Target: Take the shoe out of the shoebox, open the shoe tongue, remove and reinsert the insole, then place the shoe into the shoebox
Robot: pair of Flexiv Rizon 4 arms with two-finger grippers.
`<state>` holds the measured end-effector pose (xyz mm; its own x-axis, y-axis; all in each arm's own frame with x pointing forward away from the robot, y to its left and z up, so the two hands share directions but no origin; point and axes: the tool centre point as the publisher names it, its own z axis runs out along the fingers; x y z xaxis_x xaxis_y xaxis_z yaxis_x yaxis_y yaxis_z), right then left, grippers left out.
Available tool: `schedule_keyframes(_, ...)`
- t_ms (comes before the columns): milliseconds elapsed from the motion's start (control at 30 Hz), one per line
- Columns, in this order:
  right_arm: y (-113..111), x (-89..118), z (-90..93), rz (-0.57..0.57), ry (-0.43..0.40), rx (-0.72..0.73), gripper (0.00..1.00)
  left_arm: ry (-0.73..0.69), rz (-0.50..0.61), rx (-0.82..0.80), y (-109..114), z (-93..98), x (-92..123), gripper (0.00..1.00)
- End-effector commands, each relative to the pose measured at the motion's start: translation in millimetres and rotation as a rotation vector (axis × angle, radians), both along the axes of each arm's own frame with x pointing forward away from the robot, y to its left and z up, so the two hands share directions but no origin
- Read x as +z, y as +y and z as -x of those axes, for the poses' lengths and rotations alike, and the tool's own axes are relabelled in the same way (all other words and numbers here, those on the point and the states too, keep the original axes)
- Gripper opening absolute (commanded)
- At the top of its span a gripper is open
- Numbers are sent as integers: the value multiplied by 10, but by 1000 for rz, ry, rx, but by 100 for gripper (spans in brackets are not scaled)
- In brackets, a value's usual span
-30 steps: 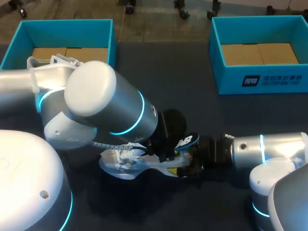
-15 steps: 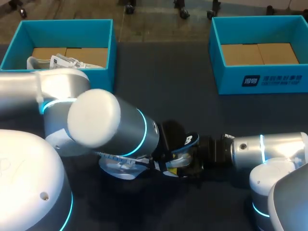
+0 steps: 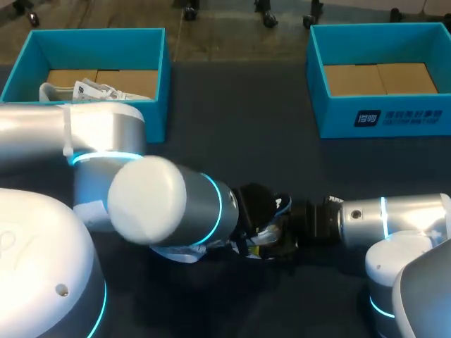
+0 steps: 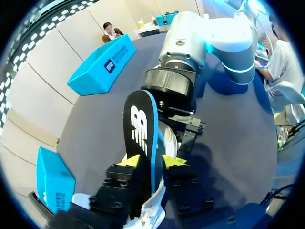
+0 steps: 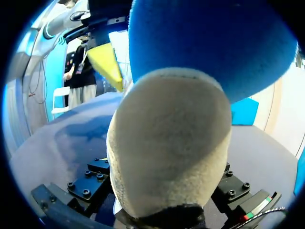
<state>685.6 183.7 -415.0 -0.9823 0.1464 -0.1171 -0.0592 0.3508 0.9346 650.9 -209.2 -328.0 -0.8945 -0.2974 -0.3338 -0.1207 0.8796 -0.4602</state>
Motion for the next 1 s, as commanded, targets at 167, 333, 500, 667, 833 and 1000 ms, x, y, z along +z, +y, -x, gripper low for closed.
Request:
schedule_keyframes(167,27,-20,5,3,-1,-1,0,-26,1,31,-42,-10,-55,42)
schedule_keyframes(333,27,-20,5,3,-1,-1,0,-48,4,42,-52,-36,-86,41)
schedule_keyframes(500,27,-20,5,3,-1,-1,0,-96,6,58,-41,-27,-164,42)
schedule_keyframes(667,27,-20,5,3,-1,-1,0,-108,3,65,-57,-49,-196,44)
schedule_keyframes(833,27,-20,5,3,-1,-1,0,-122,6,76,-69,-63,-207,44)
schedule_keyframes(1000,27,-20,5,3,-1,-1,0,-146,4,84,-82,-67,-225,48)
